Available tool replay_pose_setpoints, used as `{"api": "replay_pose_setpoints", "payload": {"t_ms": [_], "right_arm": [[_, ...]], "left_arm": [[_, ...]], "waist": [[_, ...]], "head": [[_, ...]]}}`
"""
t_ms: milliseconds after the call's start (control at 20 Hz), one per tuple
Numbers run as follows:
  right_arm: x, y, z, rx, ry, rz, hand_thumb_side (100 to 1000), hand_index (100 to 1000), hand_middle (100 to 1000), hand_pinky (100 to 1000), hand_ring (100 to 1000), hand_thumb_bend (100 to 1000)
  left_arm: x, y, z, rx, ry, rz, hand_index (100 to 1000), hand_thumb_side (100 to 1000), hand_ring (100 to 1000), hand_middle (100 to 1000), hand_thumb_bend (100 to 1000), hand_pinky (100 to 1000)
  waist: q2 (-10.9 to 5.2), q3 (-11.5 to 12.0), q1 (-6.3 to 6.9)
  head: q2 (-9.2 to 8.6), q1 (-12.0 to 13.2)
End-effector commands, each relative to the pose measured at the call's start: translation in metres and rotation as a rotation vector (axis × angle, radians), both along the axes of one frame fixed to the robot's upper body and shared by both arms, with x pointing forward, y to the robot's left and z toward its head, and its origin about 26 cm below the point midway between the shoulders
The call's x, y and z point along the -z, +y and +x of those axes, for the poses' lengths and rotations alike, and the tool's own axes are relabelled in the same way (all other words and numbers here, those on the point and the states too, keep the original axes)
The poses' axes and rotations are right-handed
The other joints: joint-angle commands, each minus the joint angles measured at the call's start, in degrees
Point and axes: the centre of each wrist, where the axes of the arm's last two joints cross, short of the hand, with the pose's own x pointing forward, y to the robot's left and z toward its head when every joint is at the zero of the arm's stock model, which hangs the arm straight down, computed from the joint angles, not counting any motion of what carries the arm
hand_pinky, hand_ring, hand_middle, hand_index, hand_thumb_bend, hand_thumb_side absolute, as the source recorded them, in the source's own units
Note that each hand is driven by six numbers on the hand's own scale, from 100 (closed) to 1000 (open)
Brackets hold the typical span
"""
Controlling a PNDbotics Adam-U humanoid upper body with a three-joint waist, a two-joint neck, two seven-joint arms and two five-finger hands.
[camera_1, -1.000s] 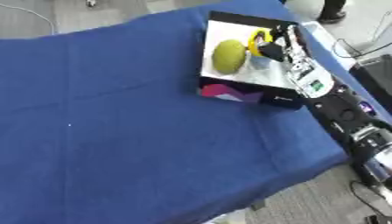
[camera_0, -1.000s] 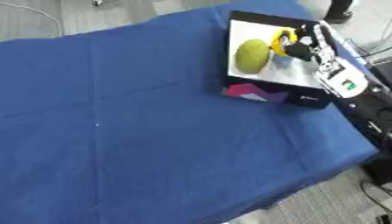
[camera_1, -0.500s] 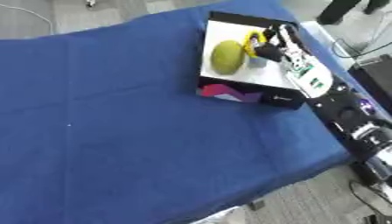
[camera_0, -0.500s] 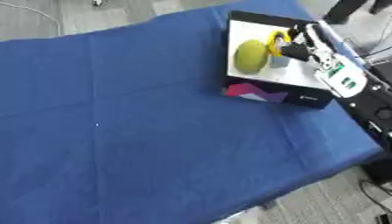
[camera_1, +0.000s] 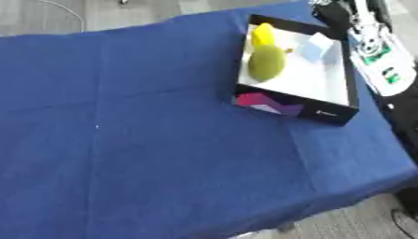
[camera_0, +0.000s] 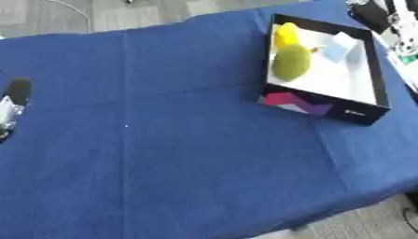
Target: Pick up the objects with one hand, pass them to the other hand, and then place them into the box on the other side of the table.
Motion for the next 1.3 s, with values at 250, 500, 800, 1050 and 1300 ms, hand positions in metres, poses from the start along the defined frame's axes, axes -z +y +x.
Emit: {"api": "replay_pose_setpoints", "payload": {"t_ms": [250, 500, 800, 1050, 1300], "right_arm": [[-0.036, 0.013, -0.031, -0.042, -0.108, -0.09, 657, 1000, 862, 632, 993, 100], [-0.036, 0.036, -0.046, -0.041, -0.117, -0.07, 570, 1000, 843, 634, 979, 100], [-0.029, 0.079, -0.062, -0.158, -0.299, 0.001, 382, 1000, 809, 628, 956, 100], [-0.008, 0.106, -0.063, -0.23, -0.405, 0.092, 306, 1000, 803, 639, 949, 100], [0.023, 0.128, -0.063, -0.233, -0.413, 0.207, 426, 1000, 772, 598, 954, 100]], "left_arm": [[-0.007, 0.003, -0.002, -0.013, -0.03, -0.005, 669, 530, 547, 545, 545, 681], [-0.008, 0.004, -0.003, -0.021, -0.038, -0.013, 674, 526, 545, 543, 543, 679], [-0.01, 0.003, -0.004, -0.02, -0.046, -0.062, 677, 528, 544, 544, 510, 675], [-0.014, 0.003, -0.006, -0.019, -0.067, -0.11, 682, 527, 550, 549, 491, 677], [-0.016, 0.001, -0.009, -0.005, -0.08, -0.148, 689, 533, 555, 555, 478, 679]], "waist": [[-1.19, -0.85, -0.68], [-1.06, -1.05, -0.44], [-1.0, -1.54, 0.01], [-1.49, -2.41, 0.14], [-1.39, -3.36, 0.34]], "head": [[-0.15, 3.28], [-0.15, 3.51], [-0.15, 6.1], [-0.15, 8.79], [-0.15, 11.06]]}}
